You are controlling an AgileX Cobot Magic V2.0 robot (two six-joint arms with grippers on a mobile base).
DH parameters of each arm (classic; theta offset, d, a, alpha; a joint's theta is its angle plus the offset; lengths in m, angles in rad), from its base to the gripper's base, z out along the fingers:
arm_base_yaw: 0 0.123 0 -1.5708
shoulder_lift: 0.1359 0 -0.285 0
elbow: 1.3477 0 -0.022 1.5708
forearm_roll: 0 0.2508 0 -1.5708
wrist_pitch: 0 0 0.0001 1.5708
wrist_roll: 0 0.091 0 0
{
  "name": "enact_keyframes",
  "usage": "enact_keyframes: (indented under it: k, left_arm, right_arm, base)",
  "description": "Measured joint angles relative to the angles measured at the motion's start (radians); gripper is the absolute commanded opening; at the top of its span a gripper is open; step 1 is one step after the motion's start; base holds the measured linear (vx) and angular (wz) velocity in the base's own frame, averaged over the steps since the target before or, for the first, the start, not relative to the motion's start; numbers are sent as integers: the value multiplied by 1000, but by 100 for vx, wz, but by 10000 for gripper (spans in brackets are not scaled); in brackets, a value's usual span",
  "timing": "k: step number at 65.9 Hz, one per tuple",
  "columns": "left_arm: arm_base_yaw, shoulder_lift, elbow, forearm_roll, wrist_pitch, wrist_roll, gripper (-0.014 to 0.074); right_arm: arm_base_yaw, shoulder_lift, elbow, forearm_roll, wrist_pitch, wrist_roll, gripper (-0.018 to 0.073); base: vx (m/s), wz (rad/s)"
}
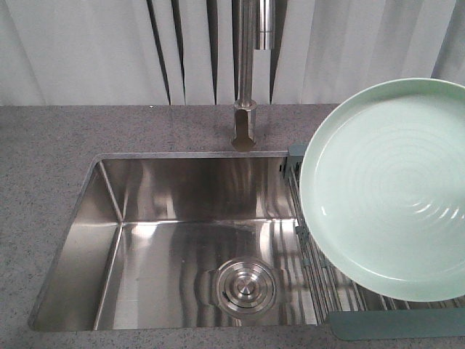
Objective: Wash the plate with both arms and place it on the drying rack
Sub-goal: 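Hold the plate above the drying rack beside the sink with the right gripper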
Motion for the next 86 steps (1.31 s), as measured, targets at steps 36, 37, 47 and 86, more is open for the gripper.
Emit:
enact_keyframes:
  k: [36, 37, 47, 86]
  left_arm:
    - [0, 0, 0, 0, 0, 0, -6]
    - [0, 0, 0, 0, 0, 0, -6]
    - [0, 0, 0, 0, 0, 0, -6]
    - [0, 0, 0, 0, 0, 0, -6]
  right_arm:
    - [0, 0, 0, 0, 0, 0, -3]
    - [0, 0, 0, 0, 0, 0, -3]
    - [0, 0, 0, 0, 0, 0, -3]
    - [0, 0, 0, 0, 0, 0, -3]
  base:
    - [1, -1]
    - [2, -2]
    - [2, -2]
    - [1, 0]
